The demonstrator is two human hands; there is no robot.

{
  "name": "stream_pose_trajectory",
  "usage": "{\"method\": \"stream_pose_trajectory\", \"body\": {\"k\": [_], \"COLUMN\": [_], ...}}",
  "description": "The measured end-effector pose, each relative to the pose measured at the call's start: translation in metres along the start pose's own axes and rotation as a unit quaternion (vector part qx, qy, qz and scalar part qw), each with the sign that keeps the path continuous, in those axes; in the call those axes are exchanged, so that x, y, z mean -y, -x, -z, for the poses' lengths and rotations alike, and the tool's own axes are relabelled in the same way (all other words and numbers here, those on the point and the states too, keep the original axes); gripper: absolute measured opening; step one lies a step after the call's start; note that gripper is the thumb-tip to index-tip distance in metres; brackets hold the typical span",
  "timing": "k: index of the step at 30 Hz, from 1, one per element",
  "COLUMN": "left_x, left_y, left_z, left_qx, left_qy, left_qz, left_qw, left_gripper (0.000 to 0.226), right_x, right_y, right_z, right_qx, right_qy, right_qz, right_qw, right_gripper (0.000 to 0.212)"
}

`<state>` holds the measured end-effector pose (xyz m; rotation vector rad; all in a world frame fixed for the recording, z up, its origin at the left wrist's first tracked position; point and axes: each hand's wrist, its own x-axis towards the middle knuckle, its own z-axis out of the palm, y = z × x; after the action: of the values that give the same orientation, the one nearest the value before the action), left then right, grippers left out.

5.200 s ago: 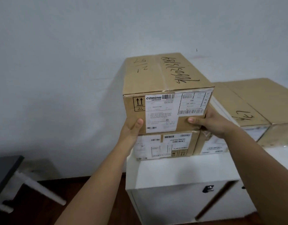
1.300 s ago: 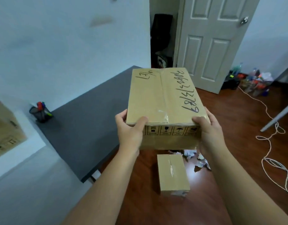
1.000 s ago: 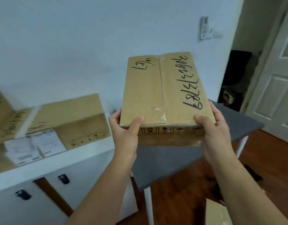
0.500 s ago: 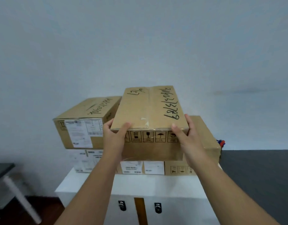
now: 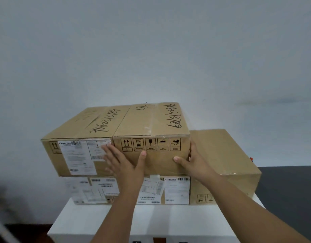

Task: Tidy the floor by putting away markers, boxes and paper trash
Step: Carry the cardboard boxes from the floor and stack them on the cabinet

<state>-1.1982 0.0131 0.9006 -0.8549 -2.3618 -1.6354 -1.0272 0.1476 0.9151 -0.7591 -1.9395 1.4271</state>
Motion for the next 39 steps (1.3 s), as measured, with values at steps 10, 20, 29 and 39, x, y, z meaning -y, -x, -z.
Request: {"method": "stream_pose_trajectory", "body": {"k": [10, 20, 29, 39], "left_x": [-0.102, -0.219, -0.251, -0.179], "left_y": [0.139, 0.38, 0.629, 0.758], "left_z": [-0.066, -0.178, -0.225, -0.325], "left_qx": [0.18, 0.574, 0.771, 0.828], "left_qy": [0.088, 0.083, 0.05, -0.15], "left_qz": [-0.196, -0.15, -0.081, -0.074], "left_qw": [0.96, 0.8, 0.63, 0.536], "left_gripper": [0.086, 0.05, 0.048, 0.056], "right_x": [-0.036, -0.105, -0.167, -0.302], "right_y": [0.102, 0.386, 0.673, 0.767], "right_z": [0.103, 0.324, 0.411, 0.413], "right_qx": [-0.192, -0.349, -0.45, -0.504], "right_qy": [0.197, 0.24, 0.103, -0.082], "right_qz": [-0.011, -0.282, -0.522, -0.601], "right_qw": [0.961, 0.861, 0.717, 0.615], "right_gripper": [0.073, 0.046, 0.038, 0.038]}}
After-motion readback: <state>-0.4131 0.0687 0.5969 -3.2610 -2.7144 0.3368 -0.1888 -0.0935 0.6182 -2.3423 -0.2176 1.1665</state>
